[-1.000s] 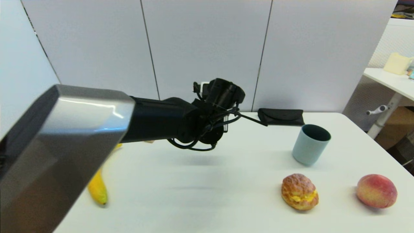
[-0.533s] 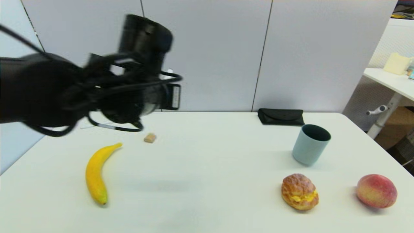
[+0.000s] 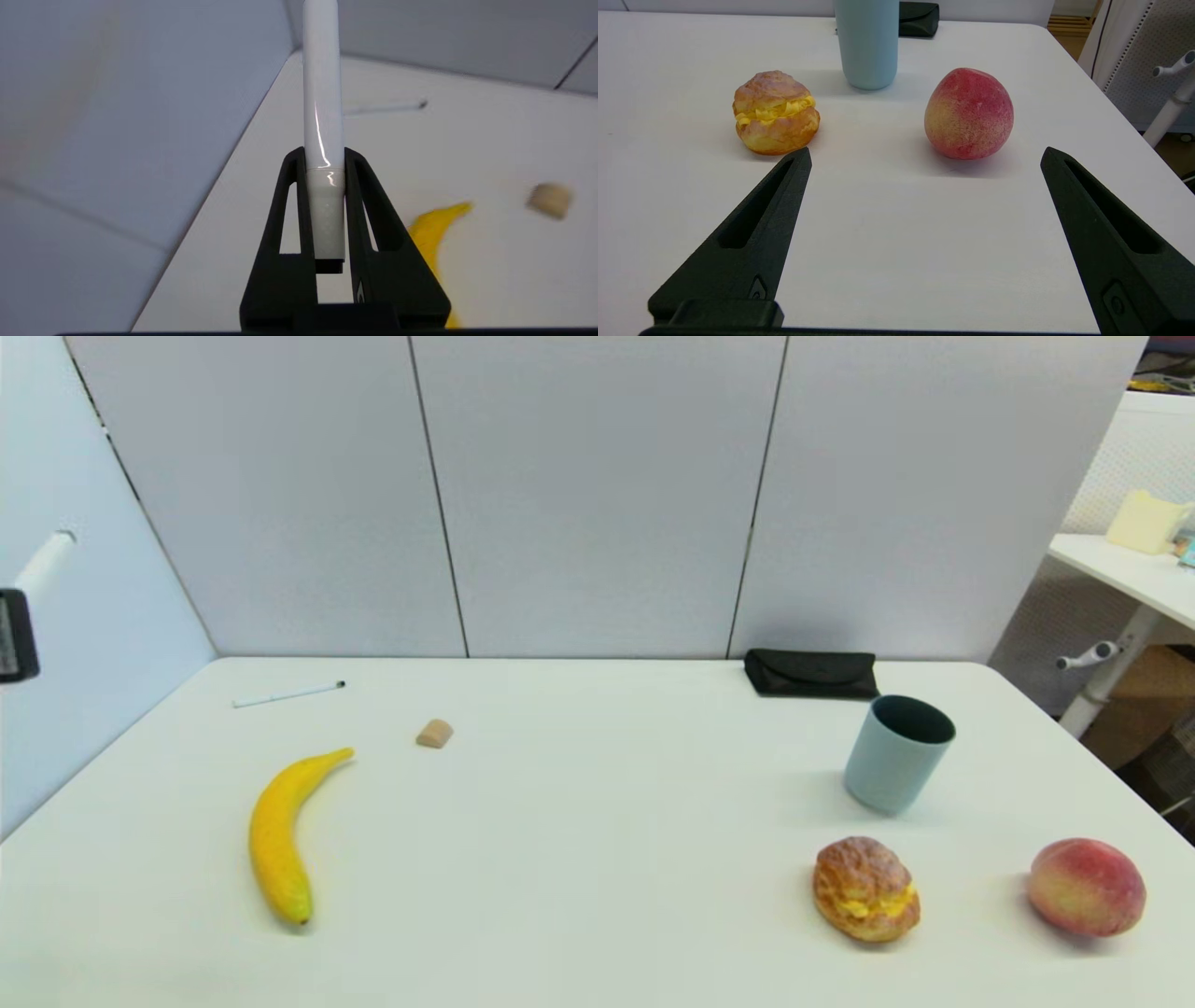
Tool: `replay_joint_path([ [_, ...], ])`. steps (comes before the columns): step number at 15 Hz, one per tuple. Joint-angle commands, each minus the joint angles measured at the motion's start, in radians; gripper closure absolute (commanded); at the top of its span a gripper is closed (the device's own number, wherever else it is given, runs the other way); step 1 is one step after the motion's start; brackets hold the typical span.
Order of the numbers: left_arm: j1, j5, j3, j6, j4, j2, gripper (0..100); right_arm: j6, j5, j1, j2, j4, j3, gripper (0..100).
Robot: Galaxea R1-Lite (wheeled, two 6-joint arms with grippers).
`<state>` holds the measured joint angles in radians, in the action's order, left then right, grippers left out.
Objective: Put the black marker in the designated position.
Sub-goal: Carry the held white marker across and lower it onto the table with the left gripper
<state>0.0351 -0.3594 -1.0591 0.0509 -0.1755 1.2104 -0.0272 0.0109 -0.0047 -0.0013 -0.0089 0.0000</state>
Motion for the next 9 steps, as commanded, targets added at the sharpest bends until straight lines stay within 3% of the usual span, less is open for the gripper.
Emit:
replay_joint_path([
  [1,0.146,0.138,0.334,-0.002,0.171,-0.117,100,0.0,0.0,0.0,0.001,0.0,0.0,0],
  [4,0.141,0.157,0.535,0.001,0.364,-0.091,100,0.0,0.0,0.0,0.001,0.0,0.0,0],
  [9,0.141,0.266,0.712,0.006,0.53,-0.022,100,0.0,0.0,0.0,0.001,0.0,0.0,0],
])
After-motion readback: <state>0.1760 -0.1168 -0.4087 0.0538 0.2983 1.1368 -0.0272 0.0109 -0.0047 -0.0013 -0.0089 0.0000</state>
